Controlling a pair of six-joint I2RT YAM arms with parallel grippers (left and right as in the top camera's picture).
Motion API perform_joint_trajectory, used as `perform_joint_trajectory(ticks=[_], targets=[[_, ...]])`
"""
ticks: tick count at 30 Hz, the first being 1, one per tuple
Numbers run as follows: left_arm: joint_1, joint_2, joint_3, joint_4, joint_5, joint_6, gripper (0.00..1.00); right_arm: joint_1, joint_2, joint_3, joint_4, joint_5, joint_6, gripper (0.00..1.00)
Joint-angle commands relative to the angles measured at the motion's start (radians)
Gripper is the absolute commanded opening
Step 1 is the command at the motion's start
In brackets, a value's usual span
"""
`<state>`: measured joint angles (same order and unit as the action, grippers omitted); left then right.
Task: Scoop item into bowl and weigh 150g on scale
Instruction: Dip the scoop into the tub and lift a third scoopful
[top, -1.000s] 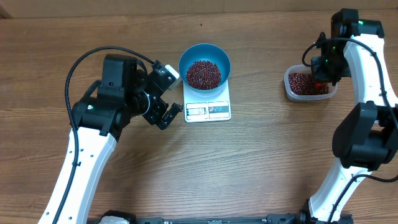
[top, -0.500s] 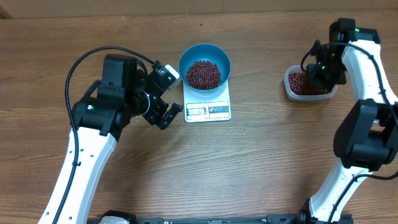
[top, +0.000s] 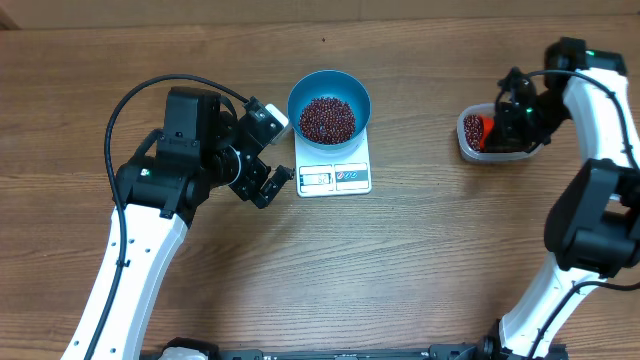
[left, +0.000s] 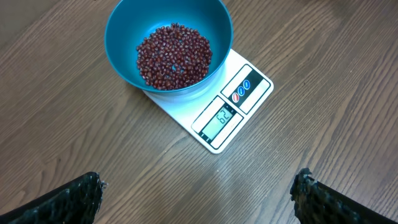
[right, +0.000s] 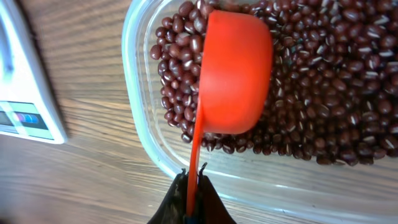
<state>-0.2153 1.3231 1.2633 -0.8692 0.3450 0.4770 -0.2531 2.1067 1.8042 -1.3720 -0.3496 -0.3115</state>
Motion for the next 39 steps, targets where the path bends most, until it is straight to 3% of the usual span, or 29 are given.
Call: perform_joint_trajectory(ticks=[1,7,26,39], targets=[[0.005,-0.016,0.015,-0.002,0.014,-0.010,1.00,-0.072,-0.002,-0.011,0.000,-0.177,-0.012,0.04],[0.005,-0.016,0.015,-0.002,0.014,-0.010,1.00,-0.175,-0.002,-0.012,-0.015,-0.277,-0.024,0.04],[0.005,-0.016,0.015,-0.002,0.014,-0.010,1.00,-0.399,-0.002,-0.019,-0.236,-0.598,-0.312,0.04],[0.005,-0.016,0.015,-0.002,0.014,-0.010,0.99,-0.357,-0.002,-0.019,-0.323,-0.708,-0.400,0.04]])
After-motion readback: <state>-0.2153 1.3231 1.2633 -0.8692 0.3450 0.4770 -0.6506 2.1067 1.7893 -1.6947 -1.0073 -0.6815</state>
